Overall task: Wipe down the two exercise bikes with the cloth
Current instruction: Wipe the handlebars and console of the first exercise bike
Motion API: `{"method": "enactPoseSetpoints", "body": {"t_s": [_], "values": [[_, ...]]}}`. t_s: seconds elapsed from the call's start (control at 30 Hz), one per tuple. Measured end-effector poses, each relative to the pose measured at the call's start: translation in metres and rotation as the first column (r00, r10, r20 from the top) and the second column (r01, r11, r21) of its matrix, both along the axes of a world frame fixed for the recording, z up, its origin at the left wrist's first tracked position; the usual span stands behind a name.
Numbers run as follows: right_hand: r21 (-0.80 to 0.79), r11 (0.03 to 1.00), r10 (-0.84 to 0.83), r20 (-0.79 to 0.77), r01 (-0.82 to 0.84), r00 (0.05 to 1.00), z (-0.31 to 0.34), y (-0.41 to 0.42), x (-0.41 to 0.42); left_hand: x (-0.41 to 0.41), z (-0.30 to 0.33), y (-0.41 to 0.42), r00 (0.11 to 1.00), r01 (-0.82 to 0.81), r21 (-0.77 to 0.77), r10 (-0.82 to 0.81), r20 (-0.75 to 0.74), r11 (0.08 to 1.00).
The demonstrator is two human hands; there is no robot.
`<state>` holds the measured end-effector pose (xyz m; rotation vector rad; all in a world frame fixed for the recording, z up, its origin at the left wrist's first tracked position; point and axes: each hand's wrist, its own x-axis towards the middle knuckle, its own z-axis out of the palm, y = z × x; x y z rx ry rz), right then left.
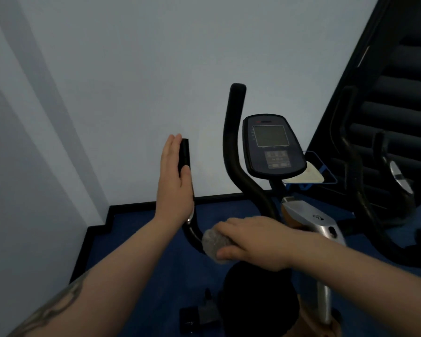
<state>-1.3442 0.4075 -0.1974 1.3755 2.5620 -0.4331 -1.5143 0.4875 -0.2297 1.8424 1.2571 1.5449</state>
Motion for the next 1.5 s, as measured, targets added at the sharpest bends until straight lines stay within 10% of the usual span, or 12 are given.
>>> {"method": "enactPoseSetpoints", "body": {"t_s": [0.2, 0.47, 0.7, 0.93, 1.17, 1.5], "values": [[-0.169, 0.962, -0.256, -0.282, 0.214, 0.925, -0.010, 0.010, -0.042, -0.002, 0.002, 0.001, 0.999, 0.030, 0.000, -0.030, 0.025, 1.000], [-0.020, 0.962, -0.272, -0.026, 0.271, 0.962, 0.000, -0.008, -0.030, -0.035, 0.005, 0.021, 0.973, 0.227, 0.010, -0.226, -0.037, 0.974], [-0.001, 0.883, -0.462, -0.178, 0.469, 0.869, -0.012, -0.007, -0.068, -0.045, 0.001, 0.036, 0.924, 0.383, -0.001, -0.383, -0.004, 0.924], [-0.424, 0.644, -0.724, -0.606, 0.637, 0.329, -0.019, 0.023, -0.092, -0.054, 0.006, 0.055, 0.898, 0.433, 0.058, -0.436, 0.051, 0.899], [-0.352, 0.652, -0.498, -0.867, 0.671, 0.029, 0.025, 0.097, -0.125, -0.062, 0.010, 0.060, 0.850, 0.515, 0.045, -0.517, 0.097, 0.856], [-0.077, 0.627, -0.647, -0.606, 0.775, 0.464, 0.013, 0.077, -0.118, -0.060, 0.005, 0.053, 0.823, 0.550, -0.013, -0.539, 0.180, 0.835]]}}
